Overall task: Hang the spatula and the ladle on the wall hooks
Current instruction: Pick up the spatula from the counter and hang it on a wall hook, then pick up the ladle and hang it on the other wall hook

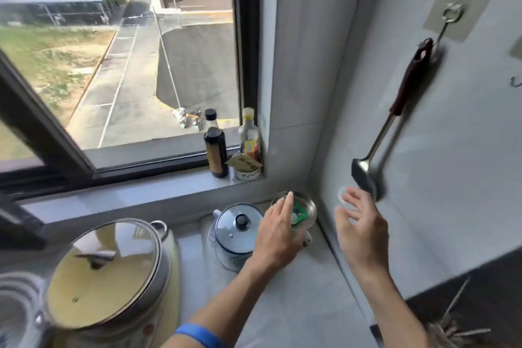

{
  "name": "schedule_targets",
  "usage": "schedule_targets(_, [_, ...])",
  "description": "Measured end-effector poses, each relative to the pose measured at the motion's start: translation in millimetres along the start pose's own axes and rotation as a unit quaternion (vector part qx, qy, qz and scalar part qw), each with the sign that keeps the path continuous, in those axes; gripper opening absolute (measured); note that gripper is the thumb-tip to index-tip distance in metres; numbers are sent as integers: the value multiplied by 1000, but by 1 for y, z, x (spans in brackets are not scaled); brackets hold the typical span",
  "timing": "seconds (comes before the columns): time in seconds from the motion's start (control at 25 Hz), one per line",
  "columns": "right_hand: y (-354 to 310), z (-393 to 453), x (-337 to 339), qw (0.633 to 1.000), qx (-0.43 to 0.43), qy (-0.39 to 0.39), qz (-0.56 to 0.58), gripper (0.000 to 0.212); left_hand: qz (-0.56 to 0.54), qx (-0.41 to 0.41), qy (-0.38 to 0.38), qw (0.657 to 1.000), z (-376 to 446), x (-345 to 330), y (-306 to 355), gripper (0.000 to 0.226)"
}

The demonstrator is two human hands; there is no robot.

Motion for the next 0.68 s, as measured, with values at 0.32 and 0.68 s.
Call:
schedule_targets(0.32, [1, -186, -162, 971, -17, -236, -35, 37, -37, 210, 94, 972, -231, 72, -191, 72])
schedule_targets(0.68, [-42, -426, -308, 877, 163, -417, -172, 43, -100, 362, 151, 914, -422, 153, -331, 65])
Point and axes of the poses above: each hand's wrist, its own z-axis towards the middle knuckle, its own x-axis out of the back of the hand, y = z × x, the point moved 6 cm from there along z, towards the middle knuckle, and after that the axes turned 4 degrees about -z, right-handed, at the moved point
